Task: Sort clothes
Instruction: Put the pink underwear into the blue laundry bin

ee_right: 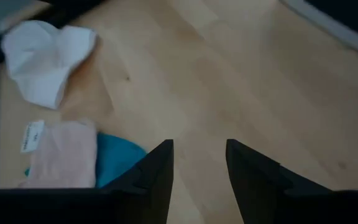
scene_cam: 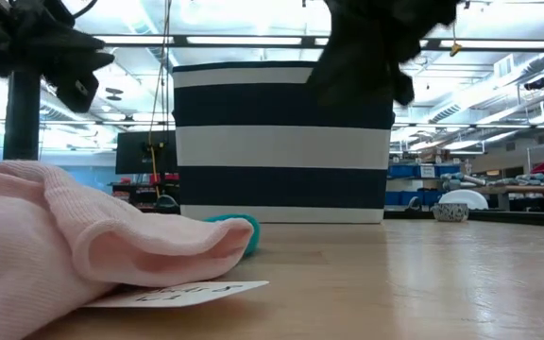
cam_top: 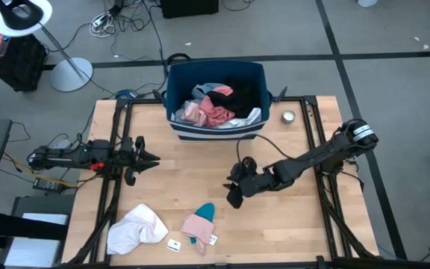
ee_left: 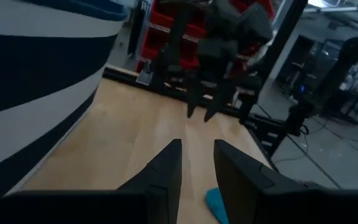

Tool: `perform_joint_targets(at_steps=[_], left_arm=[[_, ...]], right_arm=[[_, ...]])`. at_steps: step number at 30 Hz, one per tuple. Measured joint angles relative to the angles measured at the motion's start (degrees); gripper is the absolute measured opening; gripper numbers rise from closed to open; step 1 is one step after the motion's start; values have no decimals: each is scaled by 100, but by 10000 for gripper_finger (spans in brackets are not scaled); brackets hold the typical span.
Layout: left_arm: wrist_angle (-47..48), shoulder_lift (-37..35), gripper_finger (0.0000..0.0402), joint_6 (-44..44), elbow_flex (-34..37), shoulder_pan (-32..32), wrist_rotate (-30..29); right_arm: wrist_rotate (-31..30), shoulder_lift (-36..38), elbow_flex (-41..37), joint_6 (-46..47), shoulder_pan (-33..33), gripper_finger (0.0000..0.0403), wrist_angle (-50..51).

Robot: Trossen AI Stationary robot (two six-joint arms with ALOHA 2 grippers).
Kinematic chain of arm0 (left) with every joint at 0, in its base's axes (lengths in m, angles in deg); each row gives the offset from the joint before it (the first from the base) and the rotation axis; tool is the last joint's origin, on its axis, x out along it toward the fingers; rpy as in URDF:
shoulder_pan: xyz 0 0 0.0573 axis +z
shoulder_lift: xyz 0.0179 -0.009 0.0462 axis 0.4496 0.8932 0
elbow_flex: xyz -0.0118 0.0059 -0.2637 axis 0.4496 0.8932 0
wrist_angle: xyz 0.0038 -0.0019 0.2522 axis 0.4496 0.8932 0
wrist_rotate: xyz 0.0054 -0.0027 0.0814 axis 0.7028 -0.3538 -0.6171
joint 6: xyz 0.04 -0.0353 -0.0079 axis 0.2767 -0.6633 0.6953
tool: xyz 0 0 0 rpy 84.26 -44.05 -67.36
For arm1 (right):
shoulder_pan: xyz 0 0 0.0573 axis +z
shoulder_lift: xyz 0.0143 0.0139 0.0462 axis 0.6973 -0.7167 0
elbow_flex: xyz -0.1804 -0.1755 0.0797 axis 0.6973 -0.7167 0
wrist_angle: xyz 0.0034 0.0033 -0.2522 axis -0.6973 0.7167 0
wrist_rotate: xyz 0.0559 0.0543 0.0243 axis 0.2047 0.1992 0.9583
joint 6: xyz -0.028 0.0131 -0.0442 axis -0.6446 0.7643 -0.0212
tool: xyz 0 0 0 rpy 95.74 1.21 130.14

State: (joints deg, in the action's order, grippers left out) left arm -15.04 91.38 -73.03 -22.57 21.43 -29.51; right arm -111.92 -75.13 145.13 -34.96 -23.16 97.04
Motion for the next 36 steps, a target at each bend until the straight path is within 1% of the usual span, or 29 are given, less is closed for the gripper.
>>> perform_joint_targets(at_steps=[2,5,11,16,21,28,30,32,36], left_arm=[[302,205,99,-31,-280,-75,34],[874,637,99,-117,-733,-256,45],[1690,1867,99,-624,-1513,-898,232],[1835,3057,99,-1377,-1815,-1629,74],[1829,3923,99,-2430,-1909,-2516,-458],[1611,4386,99,-4289,-1909,-4123,-1906],[1573,4523,99,-4758,-1909,-4534,-2299],[1628,4700,99,-5235,-1909,-4854,-2474],[1722,5197,99,-5977,-1909,-5308,-2489]], right_arm=[[-2,0,-423,-33,49,148,-678],[-13,0,-889,143,98,146,-1165],[-17,0,-1334,978,146,139,-1232],[-26,0,-1354,966,223,137,-1299],[-86,0,-1354,821,226,137,-1395],[-96,0,-1354,689,360,137,-1435],[-179,0,-1354,662,404,137,-1433],[-264,0,-1354,660,440,137,-1433],[-302,0,-1354,759,491,137,-1442]])
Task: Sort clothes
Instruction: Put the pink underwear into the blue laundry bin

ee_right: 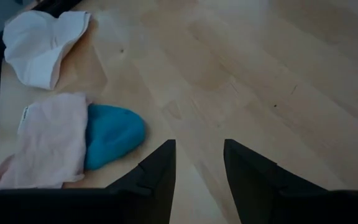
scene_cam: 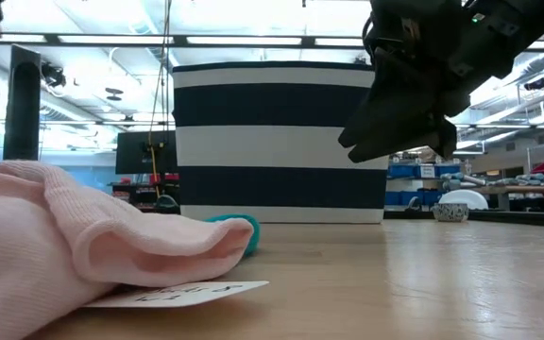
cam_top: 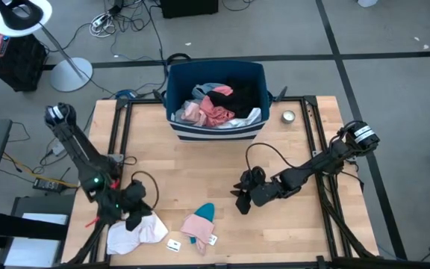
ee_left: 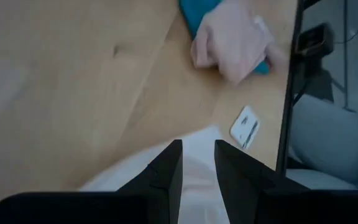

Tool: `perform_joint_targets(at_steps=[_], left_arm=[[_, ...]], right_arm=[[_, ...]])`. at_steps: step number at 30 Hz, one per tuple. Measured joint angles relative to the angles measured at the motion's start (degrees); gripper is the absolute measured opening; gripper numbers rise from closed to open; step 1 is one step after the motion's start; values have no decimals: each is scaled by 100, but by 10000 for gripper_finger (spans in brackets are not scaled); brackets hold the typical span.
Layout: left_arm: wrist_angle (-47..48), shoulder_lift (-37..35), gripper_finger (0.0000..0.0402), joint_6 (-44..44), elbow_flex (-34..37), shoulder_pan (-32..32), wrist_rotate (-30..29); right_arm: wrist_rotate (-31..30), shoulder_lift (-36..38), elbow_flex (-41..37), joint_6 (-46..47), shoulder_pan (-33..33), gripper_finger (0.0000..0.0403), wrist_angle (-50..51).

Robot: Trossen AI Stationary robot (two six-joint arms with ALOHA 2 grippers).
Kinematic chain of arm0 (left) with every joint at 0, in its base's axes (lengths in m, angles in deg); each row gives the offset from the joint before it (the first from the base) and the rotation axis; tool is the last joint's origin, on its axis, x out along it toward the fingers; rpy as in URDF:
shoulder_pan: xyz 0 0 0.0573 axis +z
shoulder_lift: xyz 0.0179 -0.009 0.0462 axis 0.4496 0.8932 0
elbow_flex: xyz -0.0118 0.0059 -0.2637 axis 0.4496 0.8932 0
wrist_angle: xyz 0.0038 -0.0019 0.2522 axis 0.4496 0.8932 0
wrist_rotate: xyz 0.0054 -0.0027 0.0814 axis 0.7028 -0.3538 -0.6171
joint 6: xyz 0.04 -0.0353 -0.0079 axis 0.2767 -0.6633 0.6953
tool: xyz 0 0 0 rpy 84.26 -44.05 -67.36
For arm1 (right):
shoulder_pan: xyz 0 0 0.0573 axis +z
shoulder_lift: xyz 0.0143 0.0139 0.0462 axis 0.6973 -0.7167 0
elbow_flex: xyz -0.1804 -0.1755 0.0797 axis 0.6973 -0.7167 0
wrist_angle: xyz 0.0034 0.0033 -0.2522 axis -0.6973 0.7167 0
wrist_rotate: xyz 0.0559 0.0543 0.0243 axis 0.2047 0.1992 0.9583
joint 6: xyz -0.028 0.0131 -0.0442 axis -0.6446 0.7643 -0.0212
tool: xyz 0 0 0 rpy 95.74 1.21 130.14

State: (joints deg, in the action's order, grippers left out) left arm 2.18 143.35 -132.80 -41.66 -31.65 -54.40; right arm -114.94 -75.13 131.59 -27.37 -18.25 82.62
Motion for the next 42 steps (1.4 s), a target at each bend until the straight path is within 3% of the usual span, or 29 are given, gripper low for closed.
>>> perform_joint_targets(at_steps=[7,16,37,40,42], left_arm=[[22,716,99,-522,-279,-534,27],[802,1402,99,-641,-1223,-758,764],[1087,2846,99,-844,-1228,-765,880],[1067,3071,83,-1183,-1228,-740,884],[1048,3108,47,-1244,-1228,-730,880]], right_arm=[[-2,0,0,257,127,137,-165],[-151,0,0,209,182,137,-397],[-114,0,0,-324,174,137,-685],[-111,0,0,-401,174,137,-733],[-110,0,0,-403,174,137,-733]])
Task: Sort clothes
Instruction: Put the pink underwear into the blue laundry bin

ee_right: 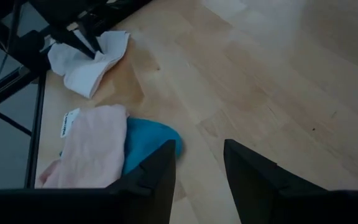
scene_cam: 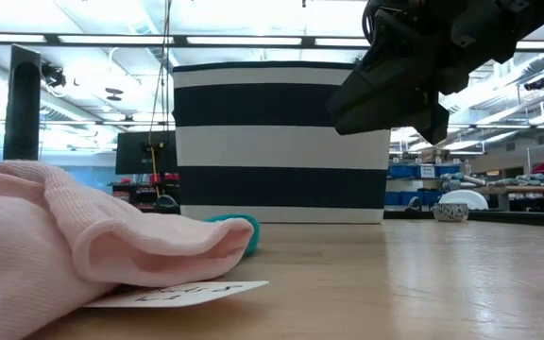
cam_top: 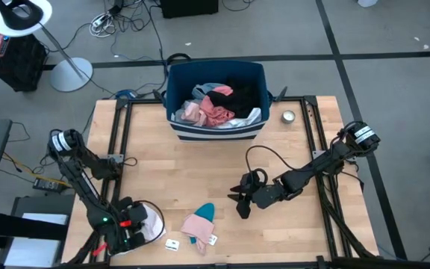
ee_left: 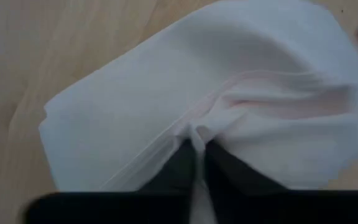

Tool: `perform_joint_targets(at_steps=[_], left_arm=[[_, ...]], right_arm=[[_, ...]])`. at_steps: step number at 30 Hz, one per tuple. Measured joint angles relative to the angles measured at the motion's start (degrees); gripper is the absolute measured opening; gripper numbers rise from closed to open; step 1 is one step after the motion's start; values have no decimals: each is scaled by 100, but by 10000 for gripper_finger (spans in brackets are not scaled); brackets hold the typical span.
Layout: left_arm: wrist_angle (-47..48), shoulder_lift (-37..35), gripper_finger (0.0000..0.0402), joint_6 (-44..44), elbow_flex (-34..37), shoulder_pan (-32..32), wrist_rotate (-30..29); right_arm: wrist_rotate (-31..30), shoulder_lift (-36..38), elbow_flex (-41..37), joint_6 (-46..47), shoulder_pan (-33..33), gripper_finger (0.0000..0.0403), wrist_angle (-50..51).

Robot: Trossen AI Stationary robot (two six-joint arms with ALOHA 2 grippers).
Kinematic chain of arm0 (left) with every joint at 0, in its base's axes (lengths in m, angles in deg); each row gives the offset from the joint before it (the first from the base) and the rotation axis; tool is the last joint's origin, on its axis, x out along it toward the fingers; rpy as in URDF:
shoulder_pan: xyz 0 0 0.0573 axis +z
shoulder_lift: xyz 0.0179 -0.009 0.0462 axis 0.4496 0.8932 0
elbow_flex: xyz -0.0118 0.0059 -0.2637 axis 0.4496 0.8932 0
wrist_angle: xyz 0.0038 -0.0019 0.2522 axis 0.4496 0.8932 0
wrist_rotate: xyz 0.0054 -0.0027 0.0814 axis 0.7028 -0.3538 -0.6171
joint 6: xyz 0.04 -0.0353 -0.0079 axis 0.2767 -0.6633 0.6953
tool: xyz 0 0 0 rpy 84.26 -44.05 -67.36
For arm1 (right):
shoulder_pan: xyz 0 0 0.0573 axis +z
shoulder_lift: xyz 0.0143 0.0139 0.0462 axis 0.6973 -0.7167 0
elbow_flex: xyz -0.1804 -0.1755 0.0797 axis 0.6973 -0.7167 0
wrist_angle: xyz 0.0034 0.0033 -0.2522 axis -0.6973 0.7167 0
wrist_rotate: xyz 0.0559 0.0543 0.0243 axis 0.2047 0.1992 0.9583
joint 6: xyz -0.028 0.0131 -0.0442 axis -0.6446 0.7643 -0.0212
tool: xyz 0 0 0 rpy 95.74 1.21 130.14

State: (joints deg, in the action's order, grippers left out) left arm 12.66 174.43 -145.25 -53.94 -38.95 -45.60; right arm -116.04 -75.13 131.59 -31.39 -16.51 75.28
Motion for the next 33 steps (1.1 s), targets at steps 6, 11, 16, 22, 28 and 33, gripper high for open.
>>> perform_joint_targets(at_steps=[6,11,16,22,28,33], left_arm=[[400,-270,4,-32,-65,16,-19],[1576,-849,2,-41,-595,121,-661],[3303,-1307,1,-17,-1514,279,-1356],[4945,-1482,1,278,-2822,646,-2177],[5401,-1510,0,1495,-3962,1359,-2808],[5363,-1510,0,3008,-4833,2365,-3148]], right_arm=[[-2,0,0,-3,-11,137,3],[-4,0,0,-54,-50,137,4],[-5,0,0,-133,-76,137,7],[-6,0,0,-233,-72,137,40],[-11,0,0,-419,-72,137,74],[-13,0,0,-502,-77,137,73]])
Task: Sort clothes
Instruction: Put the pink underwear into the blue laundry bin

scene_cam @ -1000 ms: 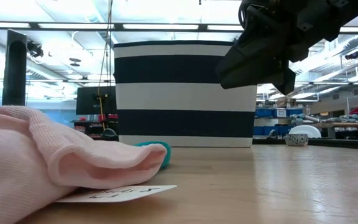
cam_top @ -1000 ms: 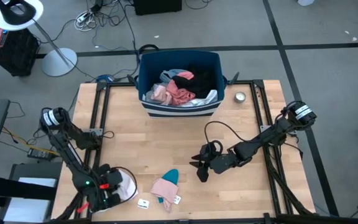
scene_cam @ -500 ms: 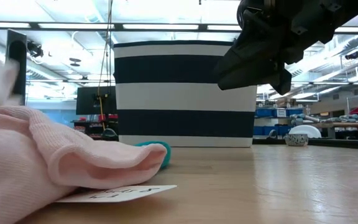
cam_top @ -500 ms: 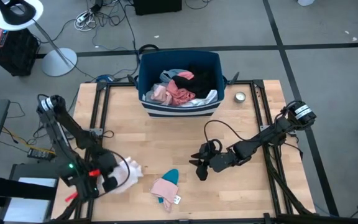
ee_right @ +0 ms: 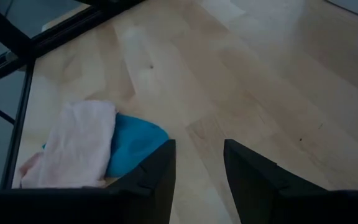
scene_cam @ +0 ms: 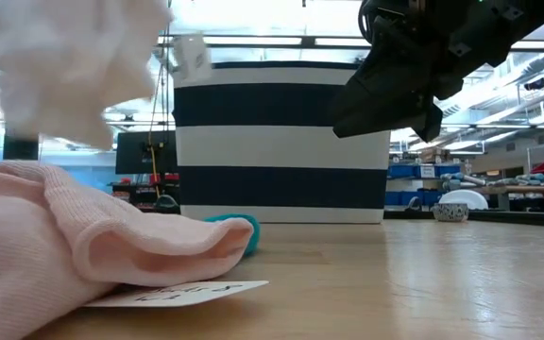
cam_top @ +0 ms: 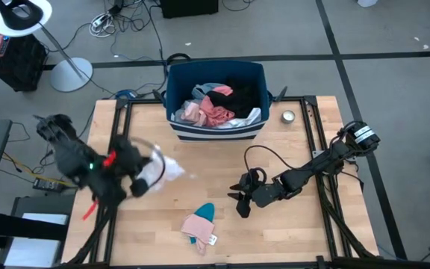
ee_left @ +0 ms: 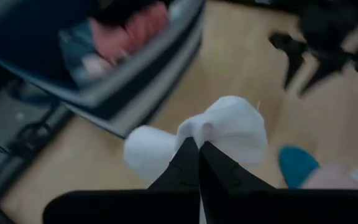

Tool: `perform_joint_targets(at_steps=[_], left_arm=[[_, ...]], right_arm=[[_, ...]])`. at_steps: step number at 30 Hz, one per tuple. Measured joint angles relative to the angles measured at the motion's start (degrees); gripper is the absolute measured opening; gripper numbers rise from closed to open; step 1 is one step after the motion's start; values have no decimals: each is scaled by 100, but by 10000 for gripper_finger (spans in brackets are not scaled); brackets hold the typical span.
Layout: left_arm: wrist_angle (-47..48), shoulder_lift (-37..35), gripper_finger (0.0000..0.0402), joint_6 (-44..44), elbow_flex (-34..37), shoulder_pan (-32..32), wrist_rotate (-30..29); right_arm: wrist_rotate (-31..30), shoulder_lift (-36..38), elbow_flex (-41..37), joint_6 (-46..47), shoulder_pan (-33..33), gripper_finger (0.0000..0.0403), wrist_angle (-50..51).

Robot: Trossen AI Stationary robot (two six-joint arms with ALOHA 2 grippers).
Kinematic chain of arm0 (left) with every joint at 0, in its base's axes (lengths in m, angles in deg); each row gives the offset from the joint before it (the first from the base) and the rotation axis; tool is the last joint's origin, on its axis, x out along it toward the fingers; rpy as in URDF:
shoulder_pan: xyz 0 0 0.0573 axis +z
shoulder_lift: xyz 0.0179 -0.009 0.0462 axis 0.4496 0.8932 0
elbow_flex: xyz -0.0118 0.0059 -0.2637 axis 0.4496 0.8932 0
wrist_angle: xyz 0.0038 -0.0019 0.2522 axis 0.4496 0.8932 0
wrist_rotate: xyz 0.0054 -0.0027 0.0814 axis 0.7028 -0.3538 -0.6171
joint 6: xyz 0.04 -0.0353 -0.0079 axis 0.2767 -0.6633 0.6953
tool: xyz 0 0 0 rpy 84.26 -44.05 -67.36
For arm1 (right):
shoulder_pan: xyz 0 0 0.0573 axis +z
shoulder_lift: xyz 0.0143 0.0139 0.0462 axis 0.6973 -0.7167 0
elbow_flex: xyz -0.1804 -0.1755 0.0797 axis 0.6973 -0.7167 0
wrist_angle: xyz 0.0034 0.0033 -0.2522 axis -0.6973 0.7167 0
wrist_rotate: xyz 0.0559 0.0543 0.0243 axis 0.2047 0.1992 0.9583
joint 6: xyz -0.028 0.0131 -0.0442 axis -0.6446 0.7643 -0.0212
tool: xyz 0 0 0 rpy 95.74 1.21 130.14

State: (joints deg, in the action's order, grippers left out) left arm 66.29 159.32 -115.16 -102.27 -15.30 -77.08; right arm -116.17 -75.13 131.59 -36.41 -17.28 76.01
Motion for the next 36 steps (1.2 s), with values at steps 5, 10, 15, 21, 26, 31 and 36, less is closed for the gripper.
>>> perform_joint_targets(at_steps=[5,10,15,21,26,31,36], left_arm=[[-544,10,0,1812,-845,1117,-50],[-1701,11,0,3785,-1509,2205,186],[-3122,14,0,5370,-1749,3475,1152],[-4230,259,0,6155,-1756,5095,2790],[-4968,681,0,6272,-1755,6313,4223],[-5300,1088,0,6210,-1753,7217,4995],[-4927,1421,0,6172,-1722,7798,5194]], right_arm=[[1,0,0,-49,-6,137,-3],[0,0,0,-58,-6,137,-7],[0,0,0,-82,-6,137,-11],[0,0,0,-104,-24,137,-11],[-1,0,0,-104,-32,137,11],[0,0,0,-104,-35,137,59],[0,0,0,-212,-50,137,95]])
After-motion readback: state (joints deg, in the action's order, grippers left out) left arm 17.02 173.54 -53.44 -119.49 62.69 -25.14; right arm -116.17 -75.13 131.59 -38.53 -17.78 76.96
